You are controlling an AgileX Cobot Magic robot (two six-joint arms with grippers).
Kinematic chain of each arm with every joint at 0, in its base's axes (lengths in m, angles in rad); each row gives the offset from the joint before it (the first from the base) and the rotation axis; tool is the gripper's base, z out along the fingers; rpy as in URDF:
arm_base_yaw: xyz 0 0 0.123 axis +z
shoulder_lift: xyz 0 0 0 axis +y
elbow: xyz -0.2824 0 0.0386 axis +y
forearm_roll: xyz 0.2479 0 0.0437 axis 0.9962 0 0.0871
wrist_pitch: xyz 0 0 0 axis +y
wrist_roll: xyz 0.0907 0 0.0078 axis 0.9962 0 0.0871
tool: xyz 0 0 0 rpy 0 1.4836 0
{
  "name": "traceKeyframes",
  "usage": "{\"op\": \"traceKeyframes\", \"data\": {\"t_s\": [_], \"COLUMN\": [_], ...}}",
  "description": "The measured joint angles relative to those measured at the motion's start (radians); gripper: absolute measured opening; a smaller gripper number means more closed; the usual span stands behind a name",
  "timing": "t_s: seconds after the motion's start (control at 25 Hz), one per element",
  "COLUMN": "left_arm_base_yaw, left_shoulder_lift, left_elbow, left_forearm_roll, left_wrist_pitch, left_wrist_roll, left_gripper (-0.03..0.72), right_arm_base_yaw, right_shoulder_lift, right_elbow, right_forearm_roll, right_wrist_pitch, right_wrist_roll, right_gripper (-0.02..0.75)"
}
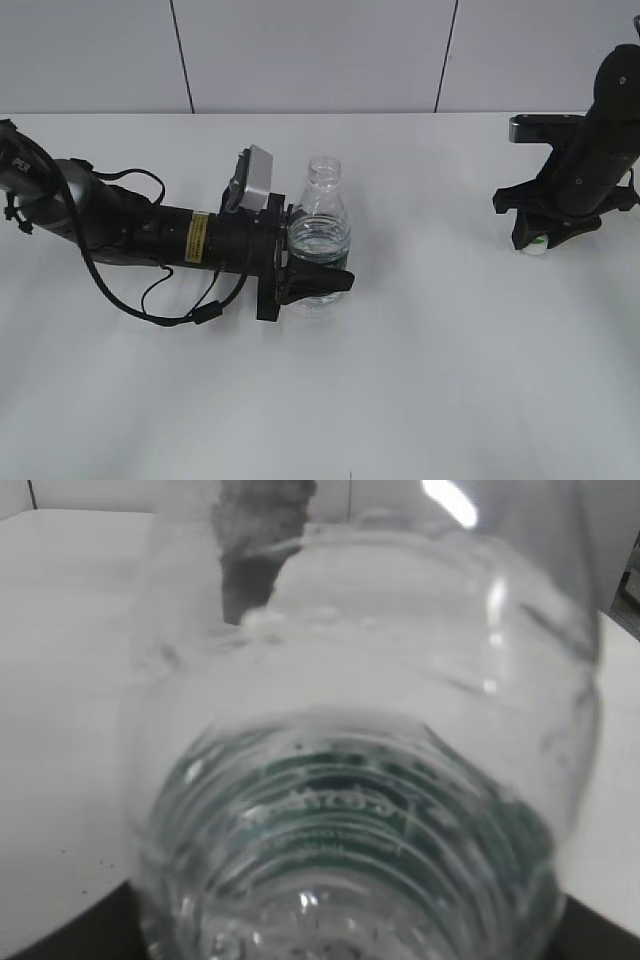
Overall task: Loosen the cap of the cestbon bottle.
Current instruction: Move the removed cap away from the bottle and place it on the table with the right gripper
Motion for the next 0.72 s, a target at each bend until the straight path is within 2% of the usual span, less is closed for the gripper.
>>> {"op": "traceKeyframes", "data": {"t_s": [0.72], "left_arm_base_yaw": [0.000], "left_shoulder_lift": [0.000], "left_elbow": [0.000], "left_forearm_roll": [0.000], "left_wrist_pitch": [0.000], "left_wrist_roll": [0.000], "left_gripper": [0.412], "right_arm_base_yaw": [0.000], "right_shoulder_lift": [0.000], "right_elbow": [0.000], "right_forearm_roll": [-0.003], "right_wrist_pitch": [-0.003], "right_wrist_roll": [0.001], "right_gripper": [0.290]}}
